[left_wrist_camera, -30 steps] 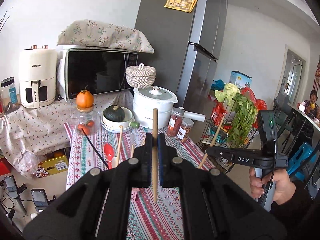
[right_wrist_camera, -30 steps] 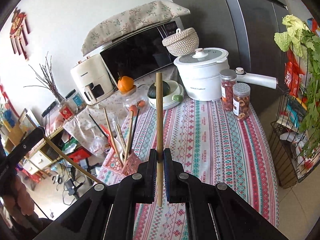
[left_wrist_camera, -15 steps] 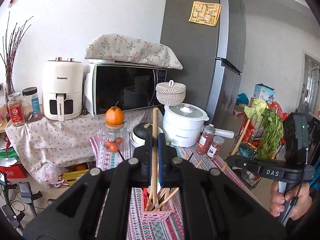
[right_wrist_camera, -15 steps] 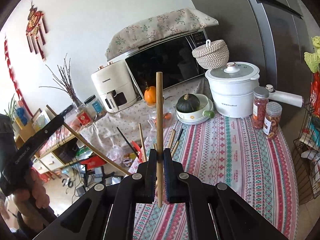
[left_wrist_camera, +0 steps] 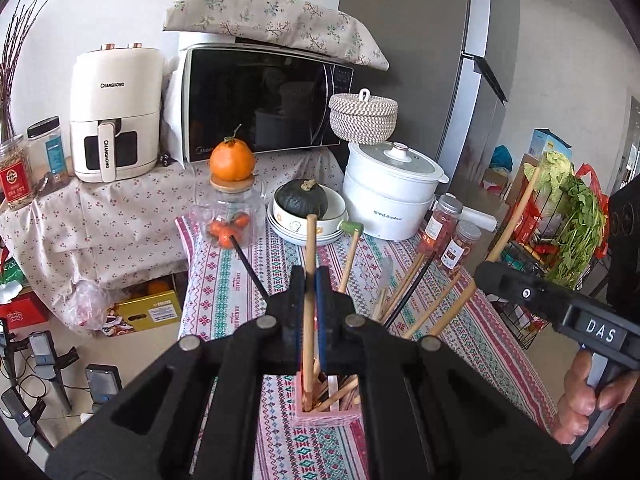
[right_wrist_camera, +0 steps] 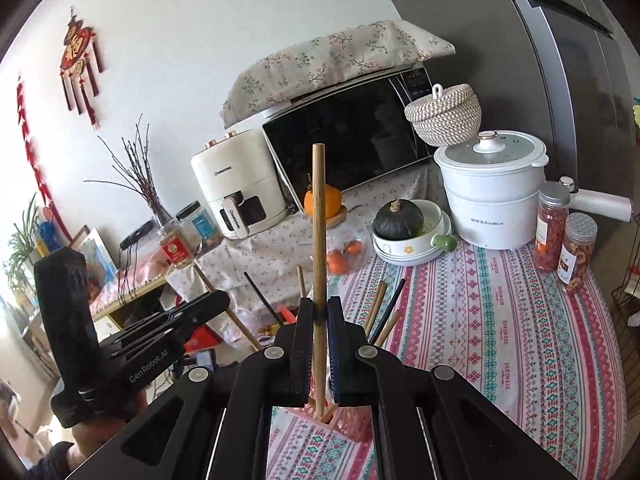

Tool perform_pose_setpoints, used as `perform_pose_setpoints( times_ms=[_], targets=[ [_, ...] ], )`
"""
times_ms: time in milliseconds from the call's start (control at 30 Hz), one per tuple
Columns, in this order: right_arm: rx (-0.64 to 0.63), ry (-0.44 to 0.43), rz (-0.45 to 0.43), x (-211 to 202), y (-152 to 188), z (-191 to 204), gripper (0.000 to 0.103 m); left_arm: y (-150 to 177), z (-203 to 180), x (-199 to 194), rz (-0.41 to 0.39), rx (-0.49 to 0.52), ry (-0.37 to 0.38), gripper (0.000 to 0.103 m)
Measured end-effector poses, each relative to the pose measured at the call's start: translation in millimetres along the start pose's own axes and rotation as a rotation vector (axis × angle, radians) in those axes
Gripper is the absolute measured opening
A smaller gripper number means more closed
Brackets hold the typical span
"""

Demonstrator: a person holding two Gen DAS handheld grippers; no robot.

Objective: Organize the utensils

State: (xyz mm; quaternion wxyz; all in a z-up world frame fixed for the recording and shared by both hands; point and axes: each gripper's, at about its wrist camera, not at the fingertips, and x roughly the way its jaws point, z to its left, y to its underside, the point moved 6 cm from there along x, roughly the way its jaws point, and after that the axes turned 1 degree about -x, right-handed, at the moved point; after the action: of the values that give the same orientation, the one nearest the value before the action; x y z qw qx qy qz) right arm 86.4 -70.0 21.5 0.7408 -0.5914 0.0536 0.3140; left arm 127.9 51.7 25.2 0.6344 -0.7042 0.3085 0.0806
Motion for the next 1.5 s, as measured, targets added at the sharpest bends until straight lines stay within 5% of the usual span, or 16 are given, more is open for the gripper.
perform_pose_setpoints(
  times_ms=[433,600,700,967,1167,1367,1500],
  targets=[
    [0.028,0.030,0.102,40,25,-15,0.008,4,-5,18,0.026,-0.012,0.020,0.007],
    [0.034,0.044,0.080,28,20,-21,0.012,2,-6,10,0.029,-0.010,0.017,0.024],
    [0.026,0.065,0.067,16,16,-24,0.020,5,-6,4,0.042,-0.005,0.001,0.036],
    [-0.009,0.184,0.040,-39,20,-43,0.063,30,-18,-13,0.094,0.028,-0.073,0.082],
    [-0.030,0.301,0.061,-79,36,-57,0.083,55,-34,-31,0.150,-0.047,-0.120,0.098],
    [-0.008,0.375,0.095,-109,63,-64,0.102,84,-64,-48,0.195,-0.023,-0.154,0.102],
    [-0.008,0.431,0.112,-125,74,-65,0.103,89,-73,-61,0.179,-0.010,-0.181,0.102]
  ],
)
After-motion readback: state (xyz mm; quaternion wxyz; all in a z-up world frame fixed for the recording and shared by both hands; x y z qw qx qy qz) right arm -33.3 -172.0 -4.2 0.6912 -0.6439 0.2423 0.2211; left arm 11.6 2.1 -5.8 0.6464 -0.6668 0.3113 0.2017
